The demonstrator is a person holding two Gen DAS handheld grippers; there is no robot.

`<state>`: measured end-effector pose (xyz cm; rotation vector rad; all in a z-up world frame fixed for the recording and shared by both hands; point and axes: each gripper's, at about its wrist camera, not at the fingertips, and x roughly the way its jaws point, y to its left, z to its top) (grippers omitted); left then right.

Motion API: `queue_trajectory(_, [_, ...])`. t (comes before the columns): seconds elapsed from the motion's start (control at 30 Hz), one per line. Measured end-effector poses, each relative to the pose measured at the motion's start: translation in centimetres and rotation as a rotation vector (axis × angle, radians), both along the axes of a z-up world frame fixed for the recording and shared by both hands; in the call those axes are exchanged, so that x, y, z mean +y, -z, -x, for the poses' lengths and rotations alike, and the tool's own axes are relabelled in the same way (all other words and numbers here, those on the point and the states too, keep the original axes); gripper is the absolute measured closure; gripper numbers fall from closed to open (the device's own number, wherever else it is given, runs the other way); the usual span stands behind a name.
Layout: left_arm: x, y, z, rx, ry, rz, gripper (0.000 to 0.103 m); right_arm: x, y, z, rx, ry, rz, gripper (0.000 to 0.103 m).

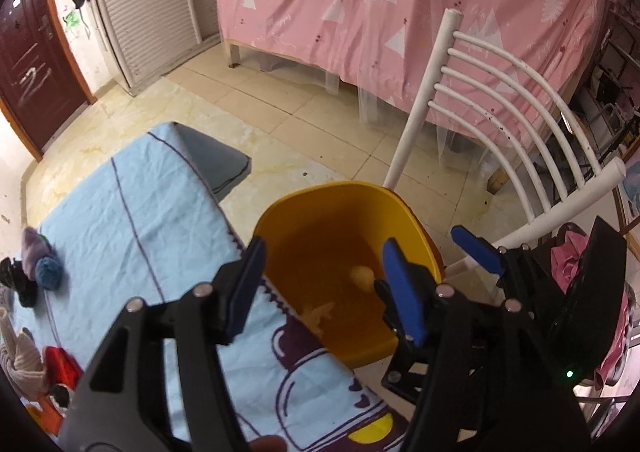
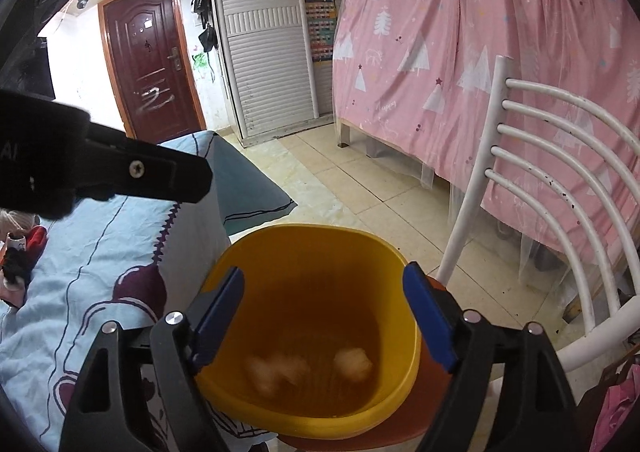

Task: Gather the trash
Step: 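Carry both items over the yellow bin and open both tools, then move both open tools back over the bed items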

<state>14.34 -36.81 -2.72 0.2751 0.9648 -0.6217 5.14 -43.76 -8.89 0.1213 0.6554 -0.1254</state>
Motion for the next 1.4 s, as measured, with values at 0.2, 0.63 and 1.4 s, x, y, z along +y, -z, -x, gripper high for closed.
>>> queue_trajectory(0.2, [2.1, -2.0, 0.8, -0.034, -0.024, 0.035, 0.045, 1.1, -1.4, 0.5, -0.024, -0.012, 0.028, 0.028])
queue_trajectory(0.63, [11.0, -6.4, 2.3, -0.122, -0.146, 0.119, 0.038, 4.5, -5.9, 0.3, -0.094, -0.005, 0.203, 0.028])
queue_trajectory(1.4, [33.9, -8.3, 3.3, -0.202, -0.492, 0.113, 0.030, 20.0, -11.6, -0.9, -0.168, -0.351, 0.238, 0.023])
